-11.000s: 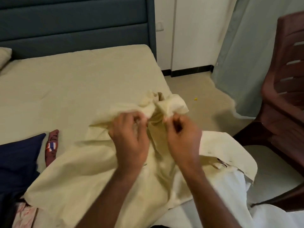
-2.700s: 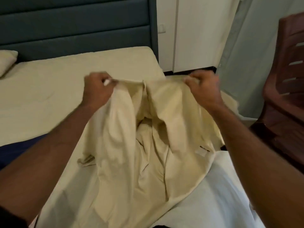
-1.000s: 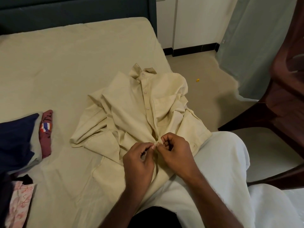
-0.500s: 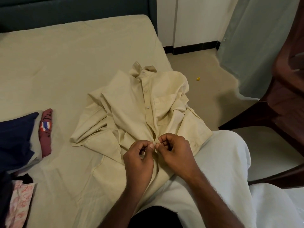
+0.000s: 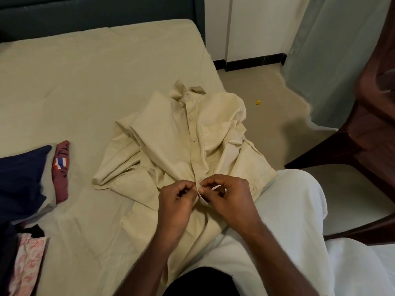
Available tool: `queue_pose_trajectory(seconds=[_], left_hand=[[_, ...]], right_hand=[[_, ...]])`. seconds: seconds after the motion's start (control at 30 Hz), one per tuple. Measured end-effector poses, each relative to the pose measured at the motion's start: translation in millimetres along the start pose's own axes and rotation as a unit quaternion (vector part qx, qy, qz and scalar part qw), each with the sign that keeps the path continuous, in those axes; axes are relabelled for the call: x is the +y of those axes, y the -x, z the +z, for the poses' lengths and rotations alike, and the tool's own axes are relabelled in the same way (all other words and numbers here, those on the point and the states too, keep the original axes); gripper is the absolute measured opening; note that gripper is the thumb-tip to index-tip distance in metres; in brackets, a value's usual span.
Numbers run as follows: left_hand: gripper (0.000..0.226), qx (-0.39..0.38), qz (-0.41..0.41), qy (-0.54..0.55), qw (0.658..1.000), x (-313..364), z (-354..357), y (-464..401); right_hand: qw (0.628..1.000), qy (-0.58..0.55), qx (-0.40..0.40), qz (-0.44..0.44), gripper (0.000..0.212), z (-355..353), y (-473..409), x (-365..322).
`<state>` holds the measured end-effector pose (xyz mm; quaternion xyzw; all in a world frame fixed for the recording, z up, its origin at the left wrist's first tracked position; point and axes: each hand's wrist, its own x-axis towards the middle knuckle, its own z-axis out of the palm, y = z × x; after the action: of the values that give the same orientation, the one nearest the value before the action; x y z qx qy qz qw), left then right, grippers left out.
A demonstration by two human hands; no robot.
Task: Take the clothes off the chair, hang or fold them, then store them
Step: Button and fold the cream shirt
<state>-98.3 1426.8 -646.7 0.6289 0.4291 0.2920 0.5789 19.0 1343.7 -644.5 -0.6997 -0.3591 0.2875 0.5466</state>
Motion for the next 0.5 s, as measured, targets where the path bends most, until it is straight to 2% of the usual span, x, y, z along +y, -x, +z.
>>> queue_pose_trajectory(seconds=[0.07,0.2,0.33,0.5], left_hand=[[0.036,-0.025,-0.007,0.020,0.999,1.9,-2.2,-0.4],[0.023,-0.038,0.012,0.004,0.999,-2.8,-6.5,-0.3],[0.022,-0.055,-0.012,0.032,0.998,-5.9,-6.1,-3.0],[0.018,-0.062,-0.007,0.028,0.998,-4.5,-3.4,-1.8]], right_hand=[[0.998,0.050,0.007,-0.034,0.007,1.3,-0.2,2.3],[0.990,0.108,-0.006,-0.094,0.005,1.1,-1.1,4.4],[0.999,0.007,0.006,-0.043,0.007,-0.1,-3.1,3.2],[0.999,-0.028,-0.025,-0.001,0.009,-3.9,-5.8,4.5]])
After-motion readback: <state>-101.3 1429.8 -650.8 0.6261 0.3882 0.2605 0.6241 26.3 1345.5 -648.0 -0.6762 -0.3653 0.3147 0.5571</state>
